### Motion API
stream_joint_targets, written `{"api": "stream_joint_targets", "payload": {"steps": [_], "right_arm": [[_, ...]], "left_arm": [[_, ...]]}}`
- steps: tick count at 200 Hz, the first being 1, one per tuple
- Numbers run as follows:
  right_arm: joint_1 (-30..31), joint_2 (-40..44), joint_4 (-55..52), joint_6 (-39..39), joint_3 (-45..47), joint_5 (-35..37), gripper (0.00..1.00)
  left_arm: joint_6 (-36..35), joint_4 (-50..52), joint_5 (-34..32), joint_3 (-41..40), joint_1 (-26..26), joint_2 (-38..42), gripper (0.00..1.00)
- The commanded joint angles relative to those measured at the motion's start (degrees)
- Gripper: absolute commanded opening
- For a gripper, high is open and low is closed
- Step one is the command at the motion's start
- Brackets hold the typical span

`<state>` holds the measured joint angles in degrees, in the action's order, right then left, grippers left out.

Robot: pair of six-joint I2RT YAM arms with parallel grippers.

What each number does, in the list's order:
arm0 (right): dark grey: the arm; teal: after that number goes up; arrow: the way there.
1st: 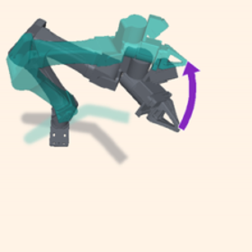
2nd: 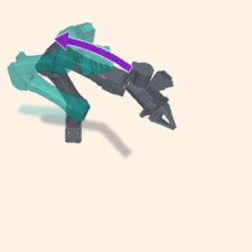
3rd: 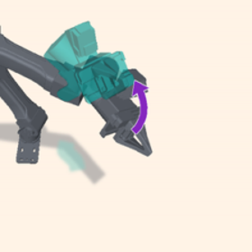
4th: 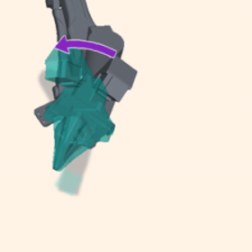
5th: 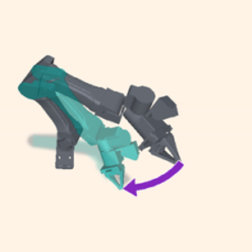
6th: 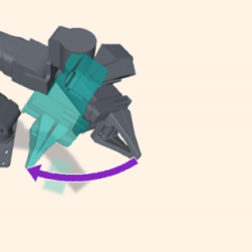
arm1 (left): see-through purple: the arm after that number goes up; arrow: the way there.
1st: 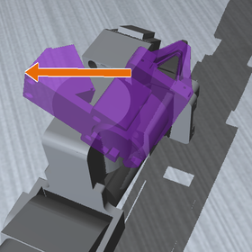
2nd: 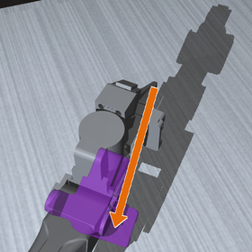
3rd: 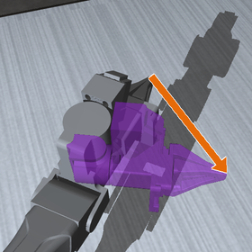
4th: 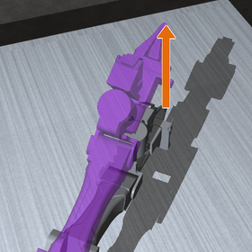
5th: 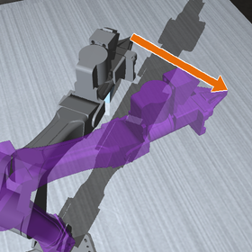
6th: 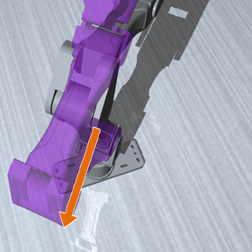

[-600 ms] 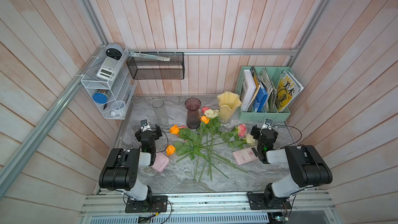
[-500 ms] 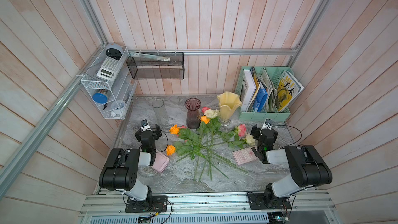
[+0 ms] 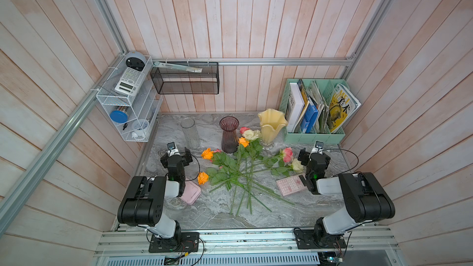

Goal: Arrange the flowers in different vases according to their colors
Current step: Move the distractor to the center of the board.

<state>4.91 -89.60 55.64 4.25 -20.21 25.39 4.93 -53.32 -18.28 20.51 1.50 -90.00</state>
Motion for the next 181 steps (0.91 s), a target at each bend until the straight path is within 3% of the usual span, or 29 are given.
{"api": "stream_joint_targets", "payload": {"steps": [1, 43, 61, 82, 97, 115, 143, 153, 173, 181], "right_arm": [[-0.1, -0.1, -0.3, -0.1, -0.4, -0.2, 0.98], [0.4, 1.9, -3.2, 0.1, -1.0, 0.8, 0.98], [0.5, 3.2, -4.3, -1.6, -0.8, -2.4, 0.98], [1.0, 3.7, -2.5, -2.0, -0.5, -0.1, 0.98], [1.9, 9.1, -14.9, -2.3, -5.0, 2.3, 0.98], [2.4, 16.1, -27.8, -2.0, -11.7, 1.7, 0.98], [5.6, 24.9, -57.8, 6.6, -27.0, -5.3, 0.98], [8.1, 26.2, -66.7, 10.6, -30.5, -7.3, 0.98], [16.1, 28.2, -76.6, 16.0, -31.5, -6.9, 0.97], [19.2, 28.7, -79.1, 18.1, -30.9, -6.9, 0.97]], "left_arm": [[0.0, -0.2, 0.3, 0.8, -0.3, 0.5, 1.0], [-0.5, -0.5, 0.7, 0.4, -0.2, 1.4, 1.0], [-1.2, 9.9, -0.7, 2.3, 0.8, 9.3, 1.0], [-0.1, 17.1, -6.3, 3.7, 3.7, 20.1, 1.0], [0.4, 24.0, -9.8, 5.7, 8.6, 27.8, 1.0], [3.0, 40.4, -13.3, 11.6, 14.2, 35.0, 1.0], [20.2, 66.2, -10.1, 19.1, 18.4, 43.1, 0.99], [27.4, 73.6, -6.2, 20.1, 18.9, 45.0, 0.88], [41.5, 82.4, 0.5, 18.0, 21.0, 47.4, 0.28], [45.5, 83.1, 2.2, 15.6, 23.3, 48.7, 0.13]]}}
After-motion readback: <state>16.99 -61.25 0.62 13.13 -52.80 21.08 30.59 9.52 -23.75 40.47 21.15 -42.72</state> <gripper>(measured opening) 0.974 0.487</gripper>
